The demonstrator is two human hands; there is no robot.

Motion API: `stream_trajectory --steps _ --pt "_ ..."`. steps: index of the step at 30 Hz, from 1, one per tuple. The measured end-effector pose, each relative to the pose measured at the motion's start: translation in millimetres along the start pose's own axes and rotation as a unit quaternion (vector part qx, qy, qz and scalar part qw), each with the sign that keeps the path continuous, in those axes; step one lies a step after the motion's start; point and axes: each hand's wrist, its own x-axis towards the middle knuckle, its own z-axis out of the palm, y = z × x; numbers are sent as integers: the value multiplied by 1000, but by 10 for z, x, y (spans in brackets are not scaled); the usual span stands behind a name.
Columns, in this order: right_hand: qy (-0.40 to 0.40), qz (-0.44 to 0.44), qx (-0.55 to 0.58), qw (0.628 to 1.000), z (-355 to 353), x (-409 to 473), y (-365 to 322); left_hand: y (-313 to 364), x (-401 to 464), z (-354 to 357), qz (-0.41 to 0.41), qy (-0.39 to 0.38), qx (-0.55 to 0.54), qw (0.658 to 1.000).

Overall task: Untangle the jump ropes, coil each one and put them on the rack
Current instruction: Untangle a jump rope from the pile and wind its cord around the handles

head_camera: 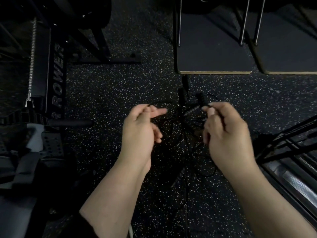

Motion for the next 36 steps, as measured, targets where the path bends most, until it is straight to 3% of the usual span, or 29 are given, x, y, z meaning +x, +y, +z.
stream_trajectory --steps 5,9,13,16,20,26,30,33,36 --pt "117 74 157 978 -128 82 -18 -95 188 -143 -77 164 -74 981" --pt "153 81 200 964 -181 120 -23 -117 238 -207 -106 206 -107 967" --pt "231 113 273 927 -265 177 12 -117 303 -298 -136 274 -154 939" --pt "241 137 304 911 -314 209 40 -101 303 -321 -131 271 -172 938" --pt "181 161 278 930 -274 217 58 -54 223 -225 -96 145 -126 977" --pt "35 174 158 971 -228 173 124 -15 149 -118 -64 -3 -126 990" --pt "-66 129 56 988 -229 139 78 -8 112 -89 -69 -56 -122 989" --pt "-170 137 -39 975 -231 105 29 -7 99 -78 -53 -78 -96 991" --pt "-182 106 -104 972 -229 86 -9 -47 118 -92 -23 -44 -21 999"
